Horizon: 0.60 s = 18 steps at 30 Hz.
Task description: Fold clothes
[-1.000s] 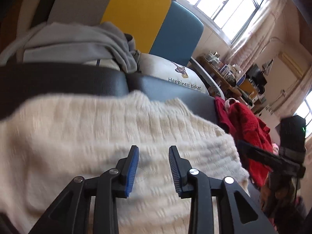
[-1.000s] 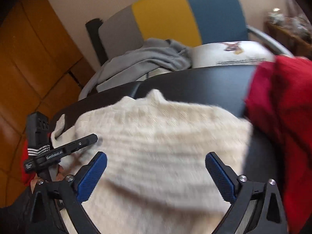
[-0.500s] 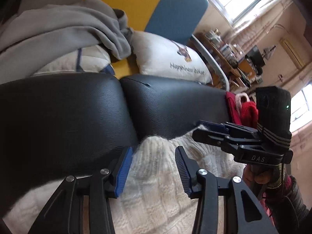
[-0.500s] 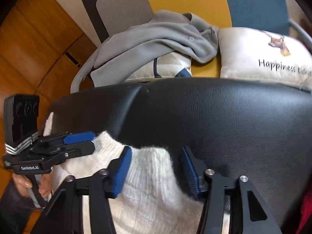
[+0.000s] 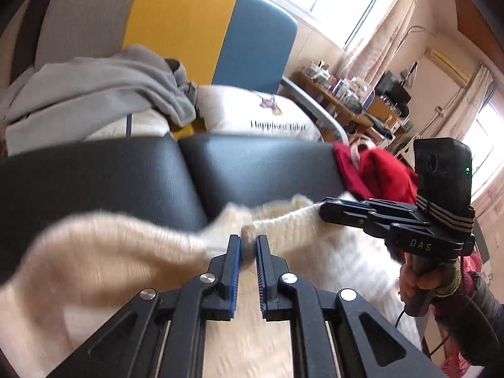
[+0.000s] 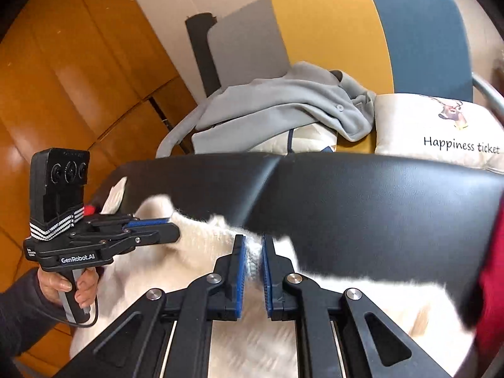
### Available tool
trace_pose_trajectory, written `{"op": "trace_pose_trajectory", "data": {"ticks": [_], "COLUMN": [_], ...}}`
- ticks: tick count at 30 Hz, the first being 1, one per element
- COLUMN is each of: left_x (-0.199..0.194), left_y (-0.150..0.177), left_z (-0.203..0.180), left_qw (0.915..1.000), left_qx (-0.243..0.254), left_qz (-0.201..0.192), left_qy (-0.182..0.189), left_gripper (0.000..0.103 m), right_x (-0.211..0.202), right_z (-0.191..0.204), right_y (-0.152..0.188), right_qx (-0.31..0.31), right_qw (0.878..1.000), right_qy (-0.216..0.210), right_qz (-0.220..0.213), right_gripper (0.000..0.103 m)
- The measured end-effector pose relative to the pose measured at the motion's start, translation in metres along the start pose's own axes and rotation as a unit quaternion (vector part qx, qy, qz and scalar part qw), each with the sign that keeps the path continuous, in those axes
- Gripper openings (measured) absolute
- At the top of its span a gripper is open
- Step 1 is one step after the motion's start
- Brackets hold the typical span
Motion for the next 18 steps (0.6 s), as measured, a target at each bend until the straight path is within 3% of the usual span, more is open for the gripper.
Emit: {"op": "trace_pose_trajectory", "data": {"ticks": [3, 8, 12, 14, 16, 18], "left_x": [0.005, 0.006, -0.021, -0.031, -0.028, -0.009], "left_y": [0.025, 0.045, 0.03, 0.012, -0.004, -0.016], "left_z": [0.001, 0.006, 0.002, -0.01, -0.023, -0.031], "left_qw": [0.9998, 0.9988, 0.9949, 0.9942, 0.9949, 0.9973], "left_qx": [-0.009, -0.046, -0.092, -0.085, -0.072, -0.057], "left_qz": [0.016, 0.009, -0.04, -0.063, -0.065, -0.044], "left_qy": [-0.011, -0.013, 0.014, 0.022, 0.027, 0.012], "left_gripper": [0.016, 0.018, 0.023, 0.027, 0.032, 0.033], "right_x": [0.0, 0.002, 0.005, 0.007, 0.007, 0.007], "right_z": [0.005, 0.0, -0.004, -0.005, -0.005, -0.004], "right_y": [0.027, 0.055, 0.06, 0.062, 0.062, 0.063], "right_qx": [0.004, 0.038, 0.058, 0.066, 0.066, 0.066], "right_qw": [1.0, 0.999, 0.998, 0.998, 0.998, 0.998], "right_qy": [-0.001, -0.008, -0.012, -0.012, -0.01, -0.006], "right_qz": [0.007, 0.017, 0.007, 0.002, -0.004, -0.008], "right_gripper": [0.014, 0.017, 0.017, 0.017, 0.017, 0.017]}}
Point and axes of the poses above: each gripper's, at about its wrist camera, not at the fingertips, and x roughly the way its jaws point, z to its left, y to its underside, the point moved 7 cm from there along x, roughly the way its jaws point, and after that the axes turned 3 degrees about z, right-handed, at the moved point
